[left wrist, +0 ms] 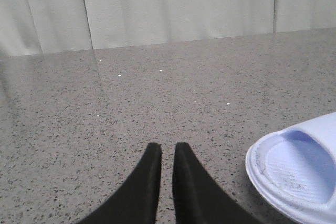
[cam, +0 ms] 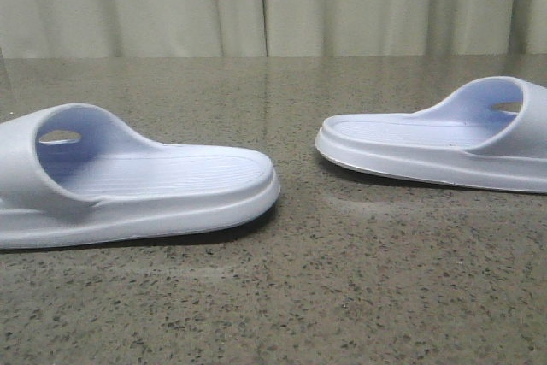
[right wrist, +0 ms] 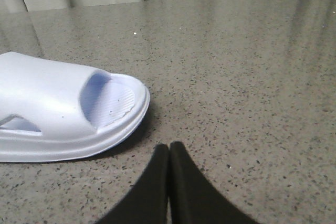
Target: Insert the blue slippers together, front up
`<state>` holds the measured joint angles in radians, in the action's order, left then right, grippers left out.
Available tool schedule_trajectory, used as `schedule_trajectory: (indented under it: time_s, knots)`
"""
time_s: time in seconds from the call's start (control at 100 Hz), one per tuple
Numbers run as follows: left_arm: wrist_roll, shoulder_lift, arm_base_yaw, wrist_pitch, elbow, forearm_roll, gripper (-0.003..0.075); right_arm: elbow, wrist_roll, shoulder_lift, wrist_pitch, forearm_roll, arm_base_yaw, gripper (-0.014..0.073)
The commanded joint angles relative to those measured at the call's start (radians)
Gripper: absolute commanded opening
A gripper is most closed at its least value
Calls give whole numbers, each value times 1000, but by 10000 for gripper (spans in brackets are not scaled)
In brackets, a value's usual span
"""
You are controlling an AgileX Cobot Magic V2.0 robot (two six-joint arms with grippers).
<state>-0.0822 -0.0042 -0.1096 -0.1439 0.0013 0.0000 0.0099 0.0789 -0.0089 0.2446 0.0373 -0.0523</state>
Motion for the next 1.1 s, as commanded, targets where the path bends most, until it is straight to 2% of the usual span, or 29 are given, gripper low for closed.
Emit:
schedule_trajectory:
  time_s: [0.0, 0.47, 0.67, 1.09]
  knots:
    - [11, -30, 2, 81, 10, -12, 16, 20, 1, -21, -70, 9, -6, -107]
    - [11, -30, 2, 81, 10, -12, 16, 20, 1, -21, -70, 9, -6, -107]
    - [11, -30, 2, 81, 10, 0, 16, 20, 1, -21, -70, 156, -6, -107]
    - [11, -30, 2, 83, 10, 0, 16, 20, 1, -21, -96, 156, -6, -107]
